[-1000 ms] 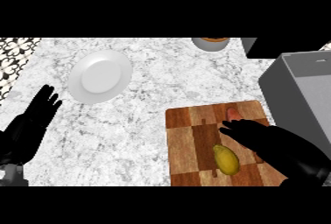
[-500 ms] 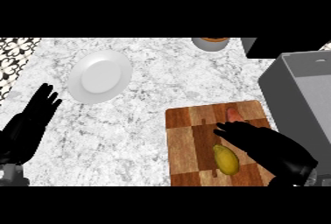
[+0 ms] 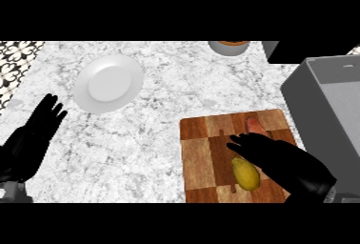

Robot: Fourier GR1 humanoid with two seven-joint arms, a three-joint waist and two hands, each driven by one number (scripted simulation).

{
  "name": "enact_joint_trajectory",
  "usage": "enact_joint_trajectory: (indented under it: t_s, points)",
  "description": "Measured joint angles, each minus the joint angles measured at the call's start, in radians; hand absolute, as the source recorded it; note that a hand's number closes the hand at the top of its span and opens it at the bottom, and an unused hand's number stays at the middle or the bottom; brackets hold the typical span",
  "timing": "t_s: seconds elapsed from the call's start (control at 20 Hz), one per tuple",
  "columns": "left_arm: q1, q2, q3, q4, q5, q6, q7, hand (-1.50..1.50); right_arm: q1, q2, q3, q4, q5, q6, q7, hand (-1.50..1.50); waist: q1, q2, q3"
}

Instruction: Pick the lemon from the cutting board and place it in the cardboard box

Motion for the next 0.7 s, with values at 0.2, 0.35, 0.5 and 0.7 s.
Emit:
enact_joint_trajectory:
  t_s: [0.2, 0.35, 0.5, 0.7]
  points:
    - [-0.006, -0.015, 0.014, -0.002, -0.014, -0.014, 0.006, 0.00, -0.005, 0.033, 0.003, 0.022, 0.058, 0.022, -0.008, -1.50, 0.000, 0.000, 0.000]
    - [-0.010, -0.023, 0.029, 0.006, -0.018, -0.033, 0.004, 0.00, -0.018, 0.063, 0.001, 0.054, 0.097, 0.034, -0.016, -1.50, 0.001, 0.000, 0.000]
    - [-0.028, -0.024, 0.045, 0.007, -0.024, -0.038, 0.025, 0.00, -0.017, 0.079, -0.014, 0.055, 0.123, 0.053, -0.017, -1.50, 0.000, 0.000, 0.000]
    - [-0.048, -0.029, 0.064, 0.024, -0.029, -0.050, 0.031, 0.00, -0.009, 0.103, 0.003, 0.094, 0.188, 0.037, -0.027, -1.50, 0.000, 0.001, 0.000]
